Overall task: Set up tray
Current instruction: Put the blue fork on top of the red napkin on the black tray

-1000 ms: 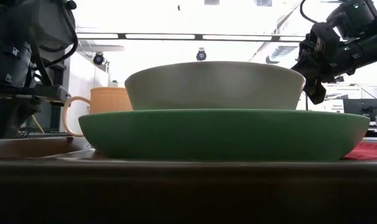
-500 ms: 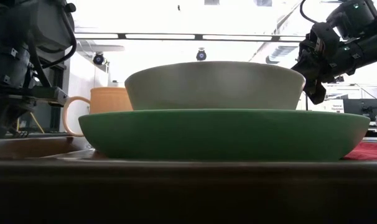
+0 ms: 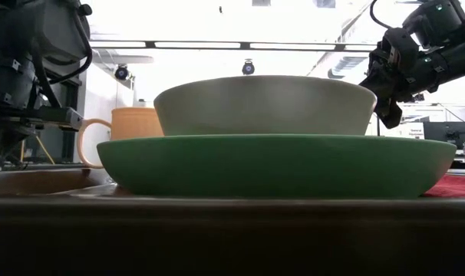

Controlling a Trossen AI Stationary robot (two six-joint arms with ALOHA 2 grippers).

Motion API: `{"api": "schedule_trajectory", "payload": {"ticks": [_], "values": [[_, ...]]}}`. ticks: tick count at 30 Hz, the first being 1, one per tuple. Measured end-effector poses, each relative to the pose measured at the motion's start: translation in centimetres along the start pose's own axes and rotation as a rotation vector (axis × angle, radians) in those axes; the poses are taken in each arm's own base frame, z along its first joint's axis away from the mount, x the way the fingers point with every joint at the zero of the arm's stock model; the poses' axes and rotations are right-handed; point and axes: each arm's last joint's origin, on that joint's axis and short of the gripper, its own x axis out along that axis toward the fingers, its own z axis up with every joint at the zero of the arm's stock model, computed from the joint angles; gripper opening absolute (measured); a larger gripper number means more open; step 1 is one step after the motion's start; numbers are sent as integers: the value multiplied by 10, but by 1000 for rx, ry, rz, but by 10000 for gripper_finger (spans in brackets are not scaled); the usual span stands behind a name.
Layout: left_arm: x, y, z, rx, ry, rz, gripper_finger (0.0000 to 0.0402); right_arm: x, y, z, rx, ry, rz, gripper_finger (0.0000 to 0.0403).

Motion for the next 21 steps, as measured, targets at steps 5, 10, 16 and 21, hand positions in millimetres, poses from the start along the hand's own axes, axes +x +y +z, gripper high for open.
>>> {"api": "schedule_trajectory", "payload": {"ticks": [5, 10, 16, 21], "values": [[0, 0, 0, -11, -5, -2, 40, 0, 0, 0, 0, 0, -1, 79], [0, 0, 0, -15, -6, -4, 35, 0, 0, 0, 0, -1, -2, 79], [0, -1, 0, -35, -5, -11, 34, 0, 0, 0, 0, -2, -3, 79], [-1, -1, 0, -40, -1, -28, 30, 0, 0, 0, 0, -3, -5, 79]]}}
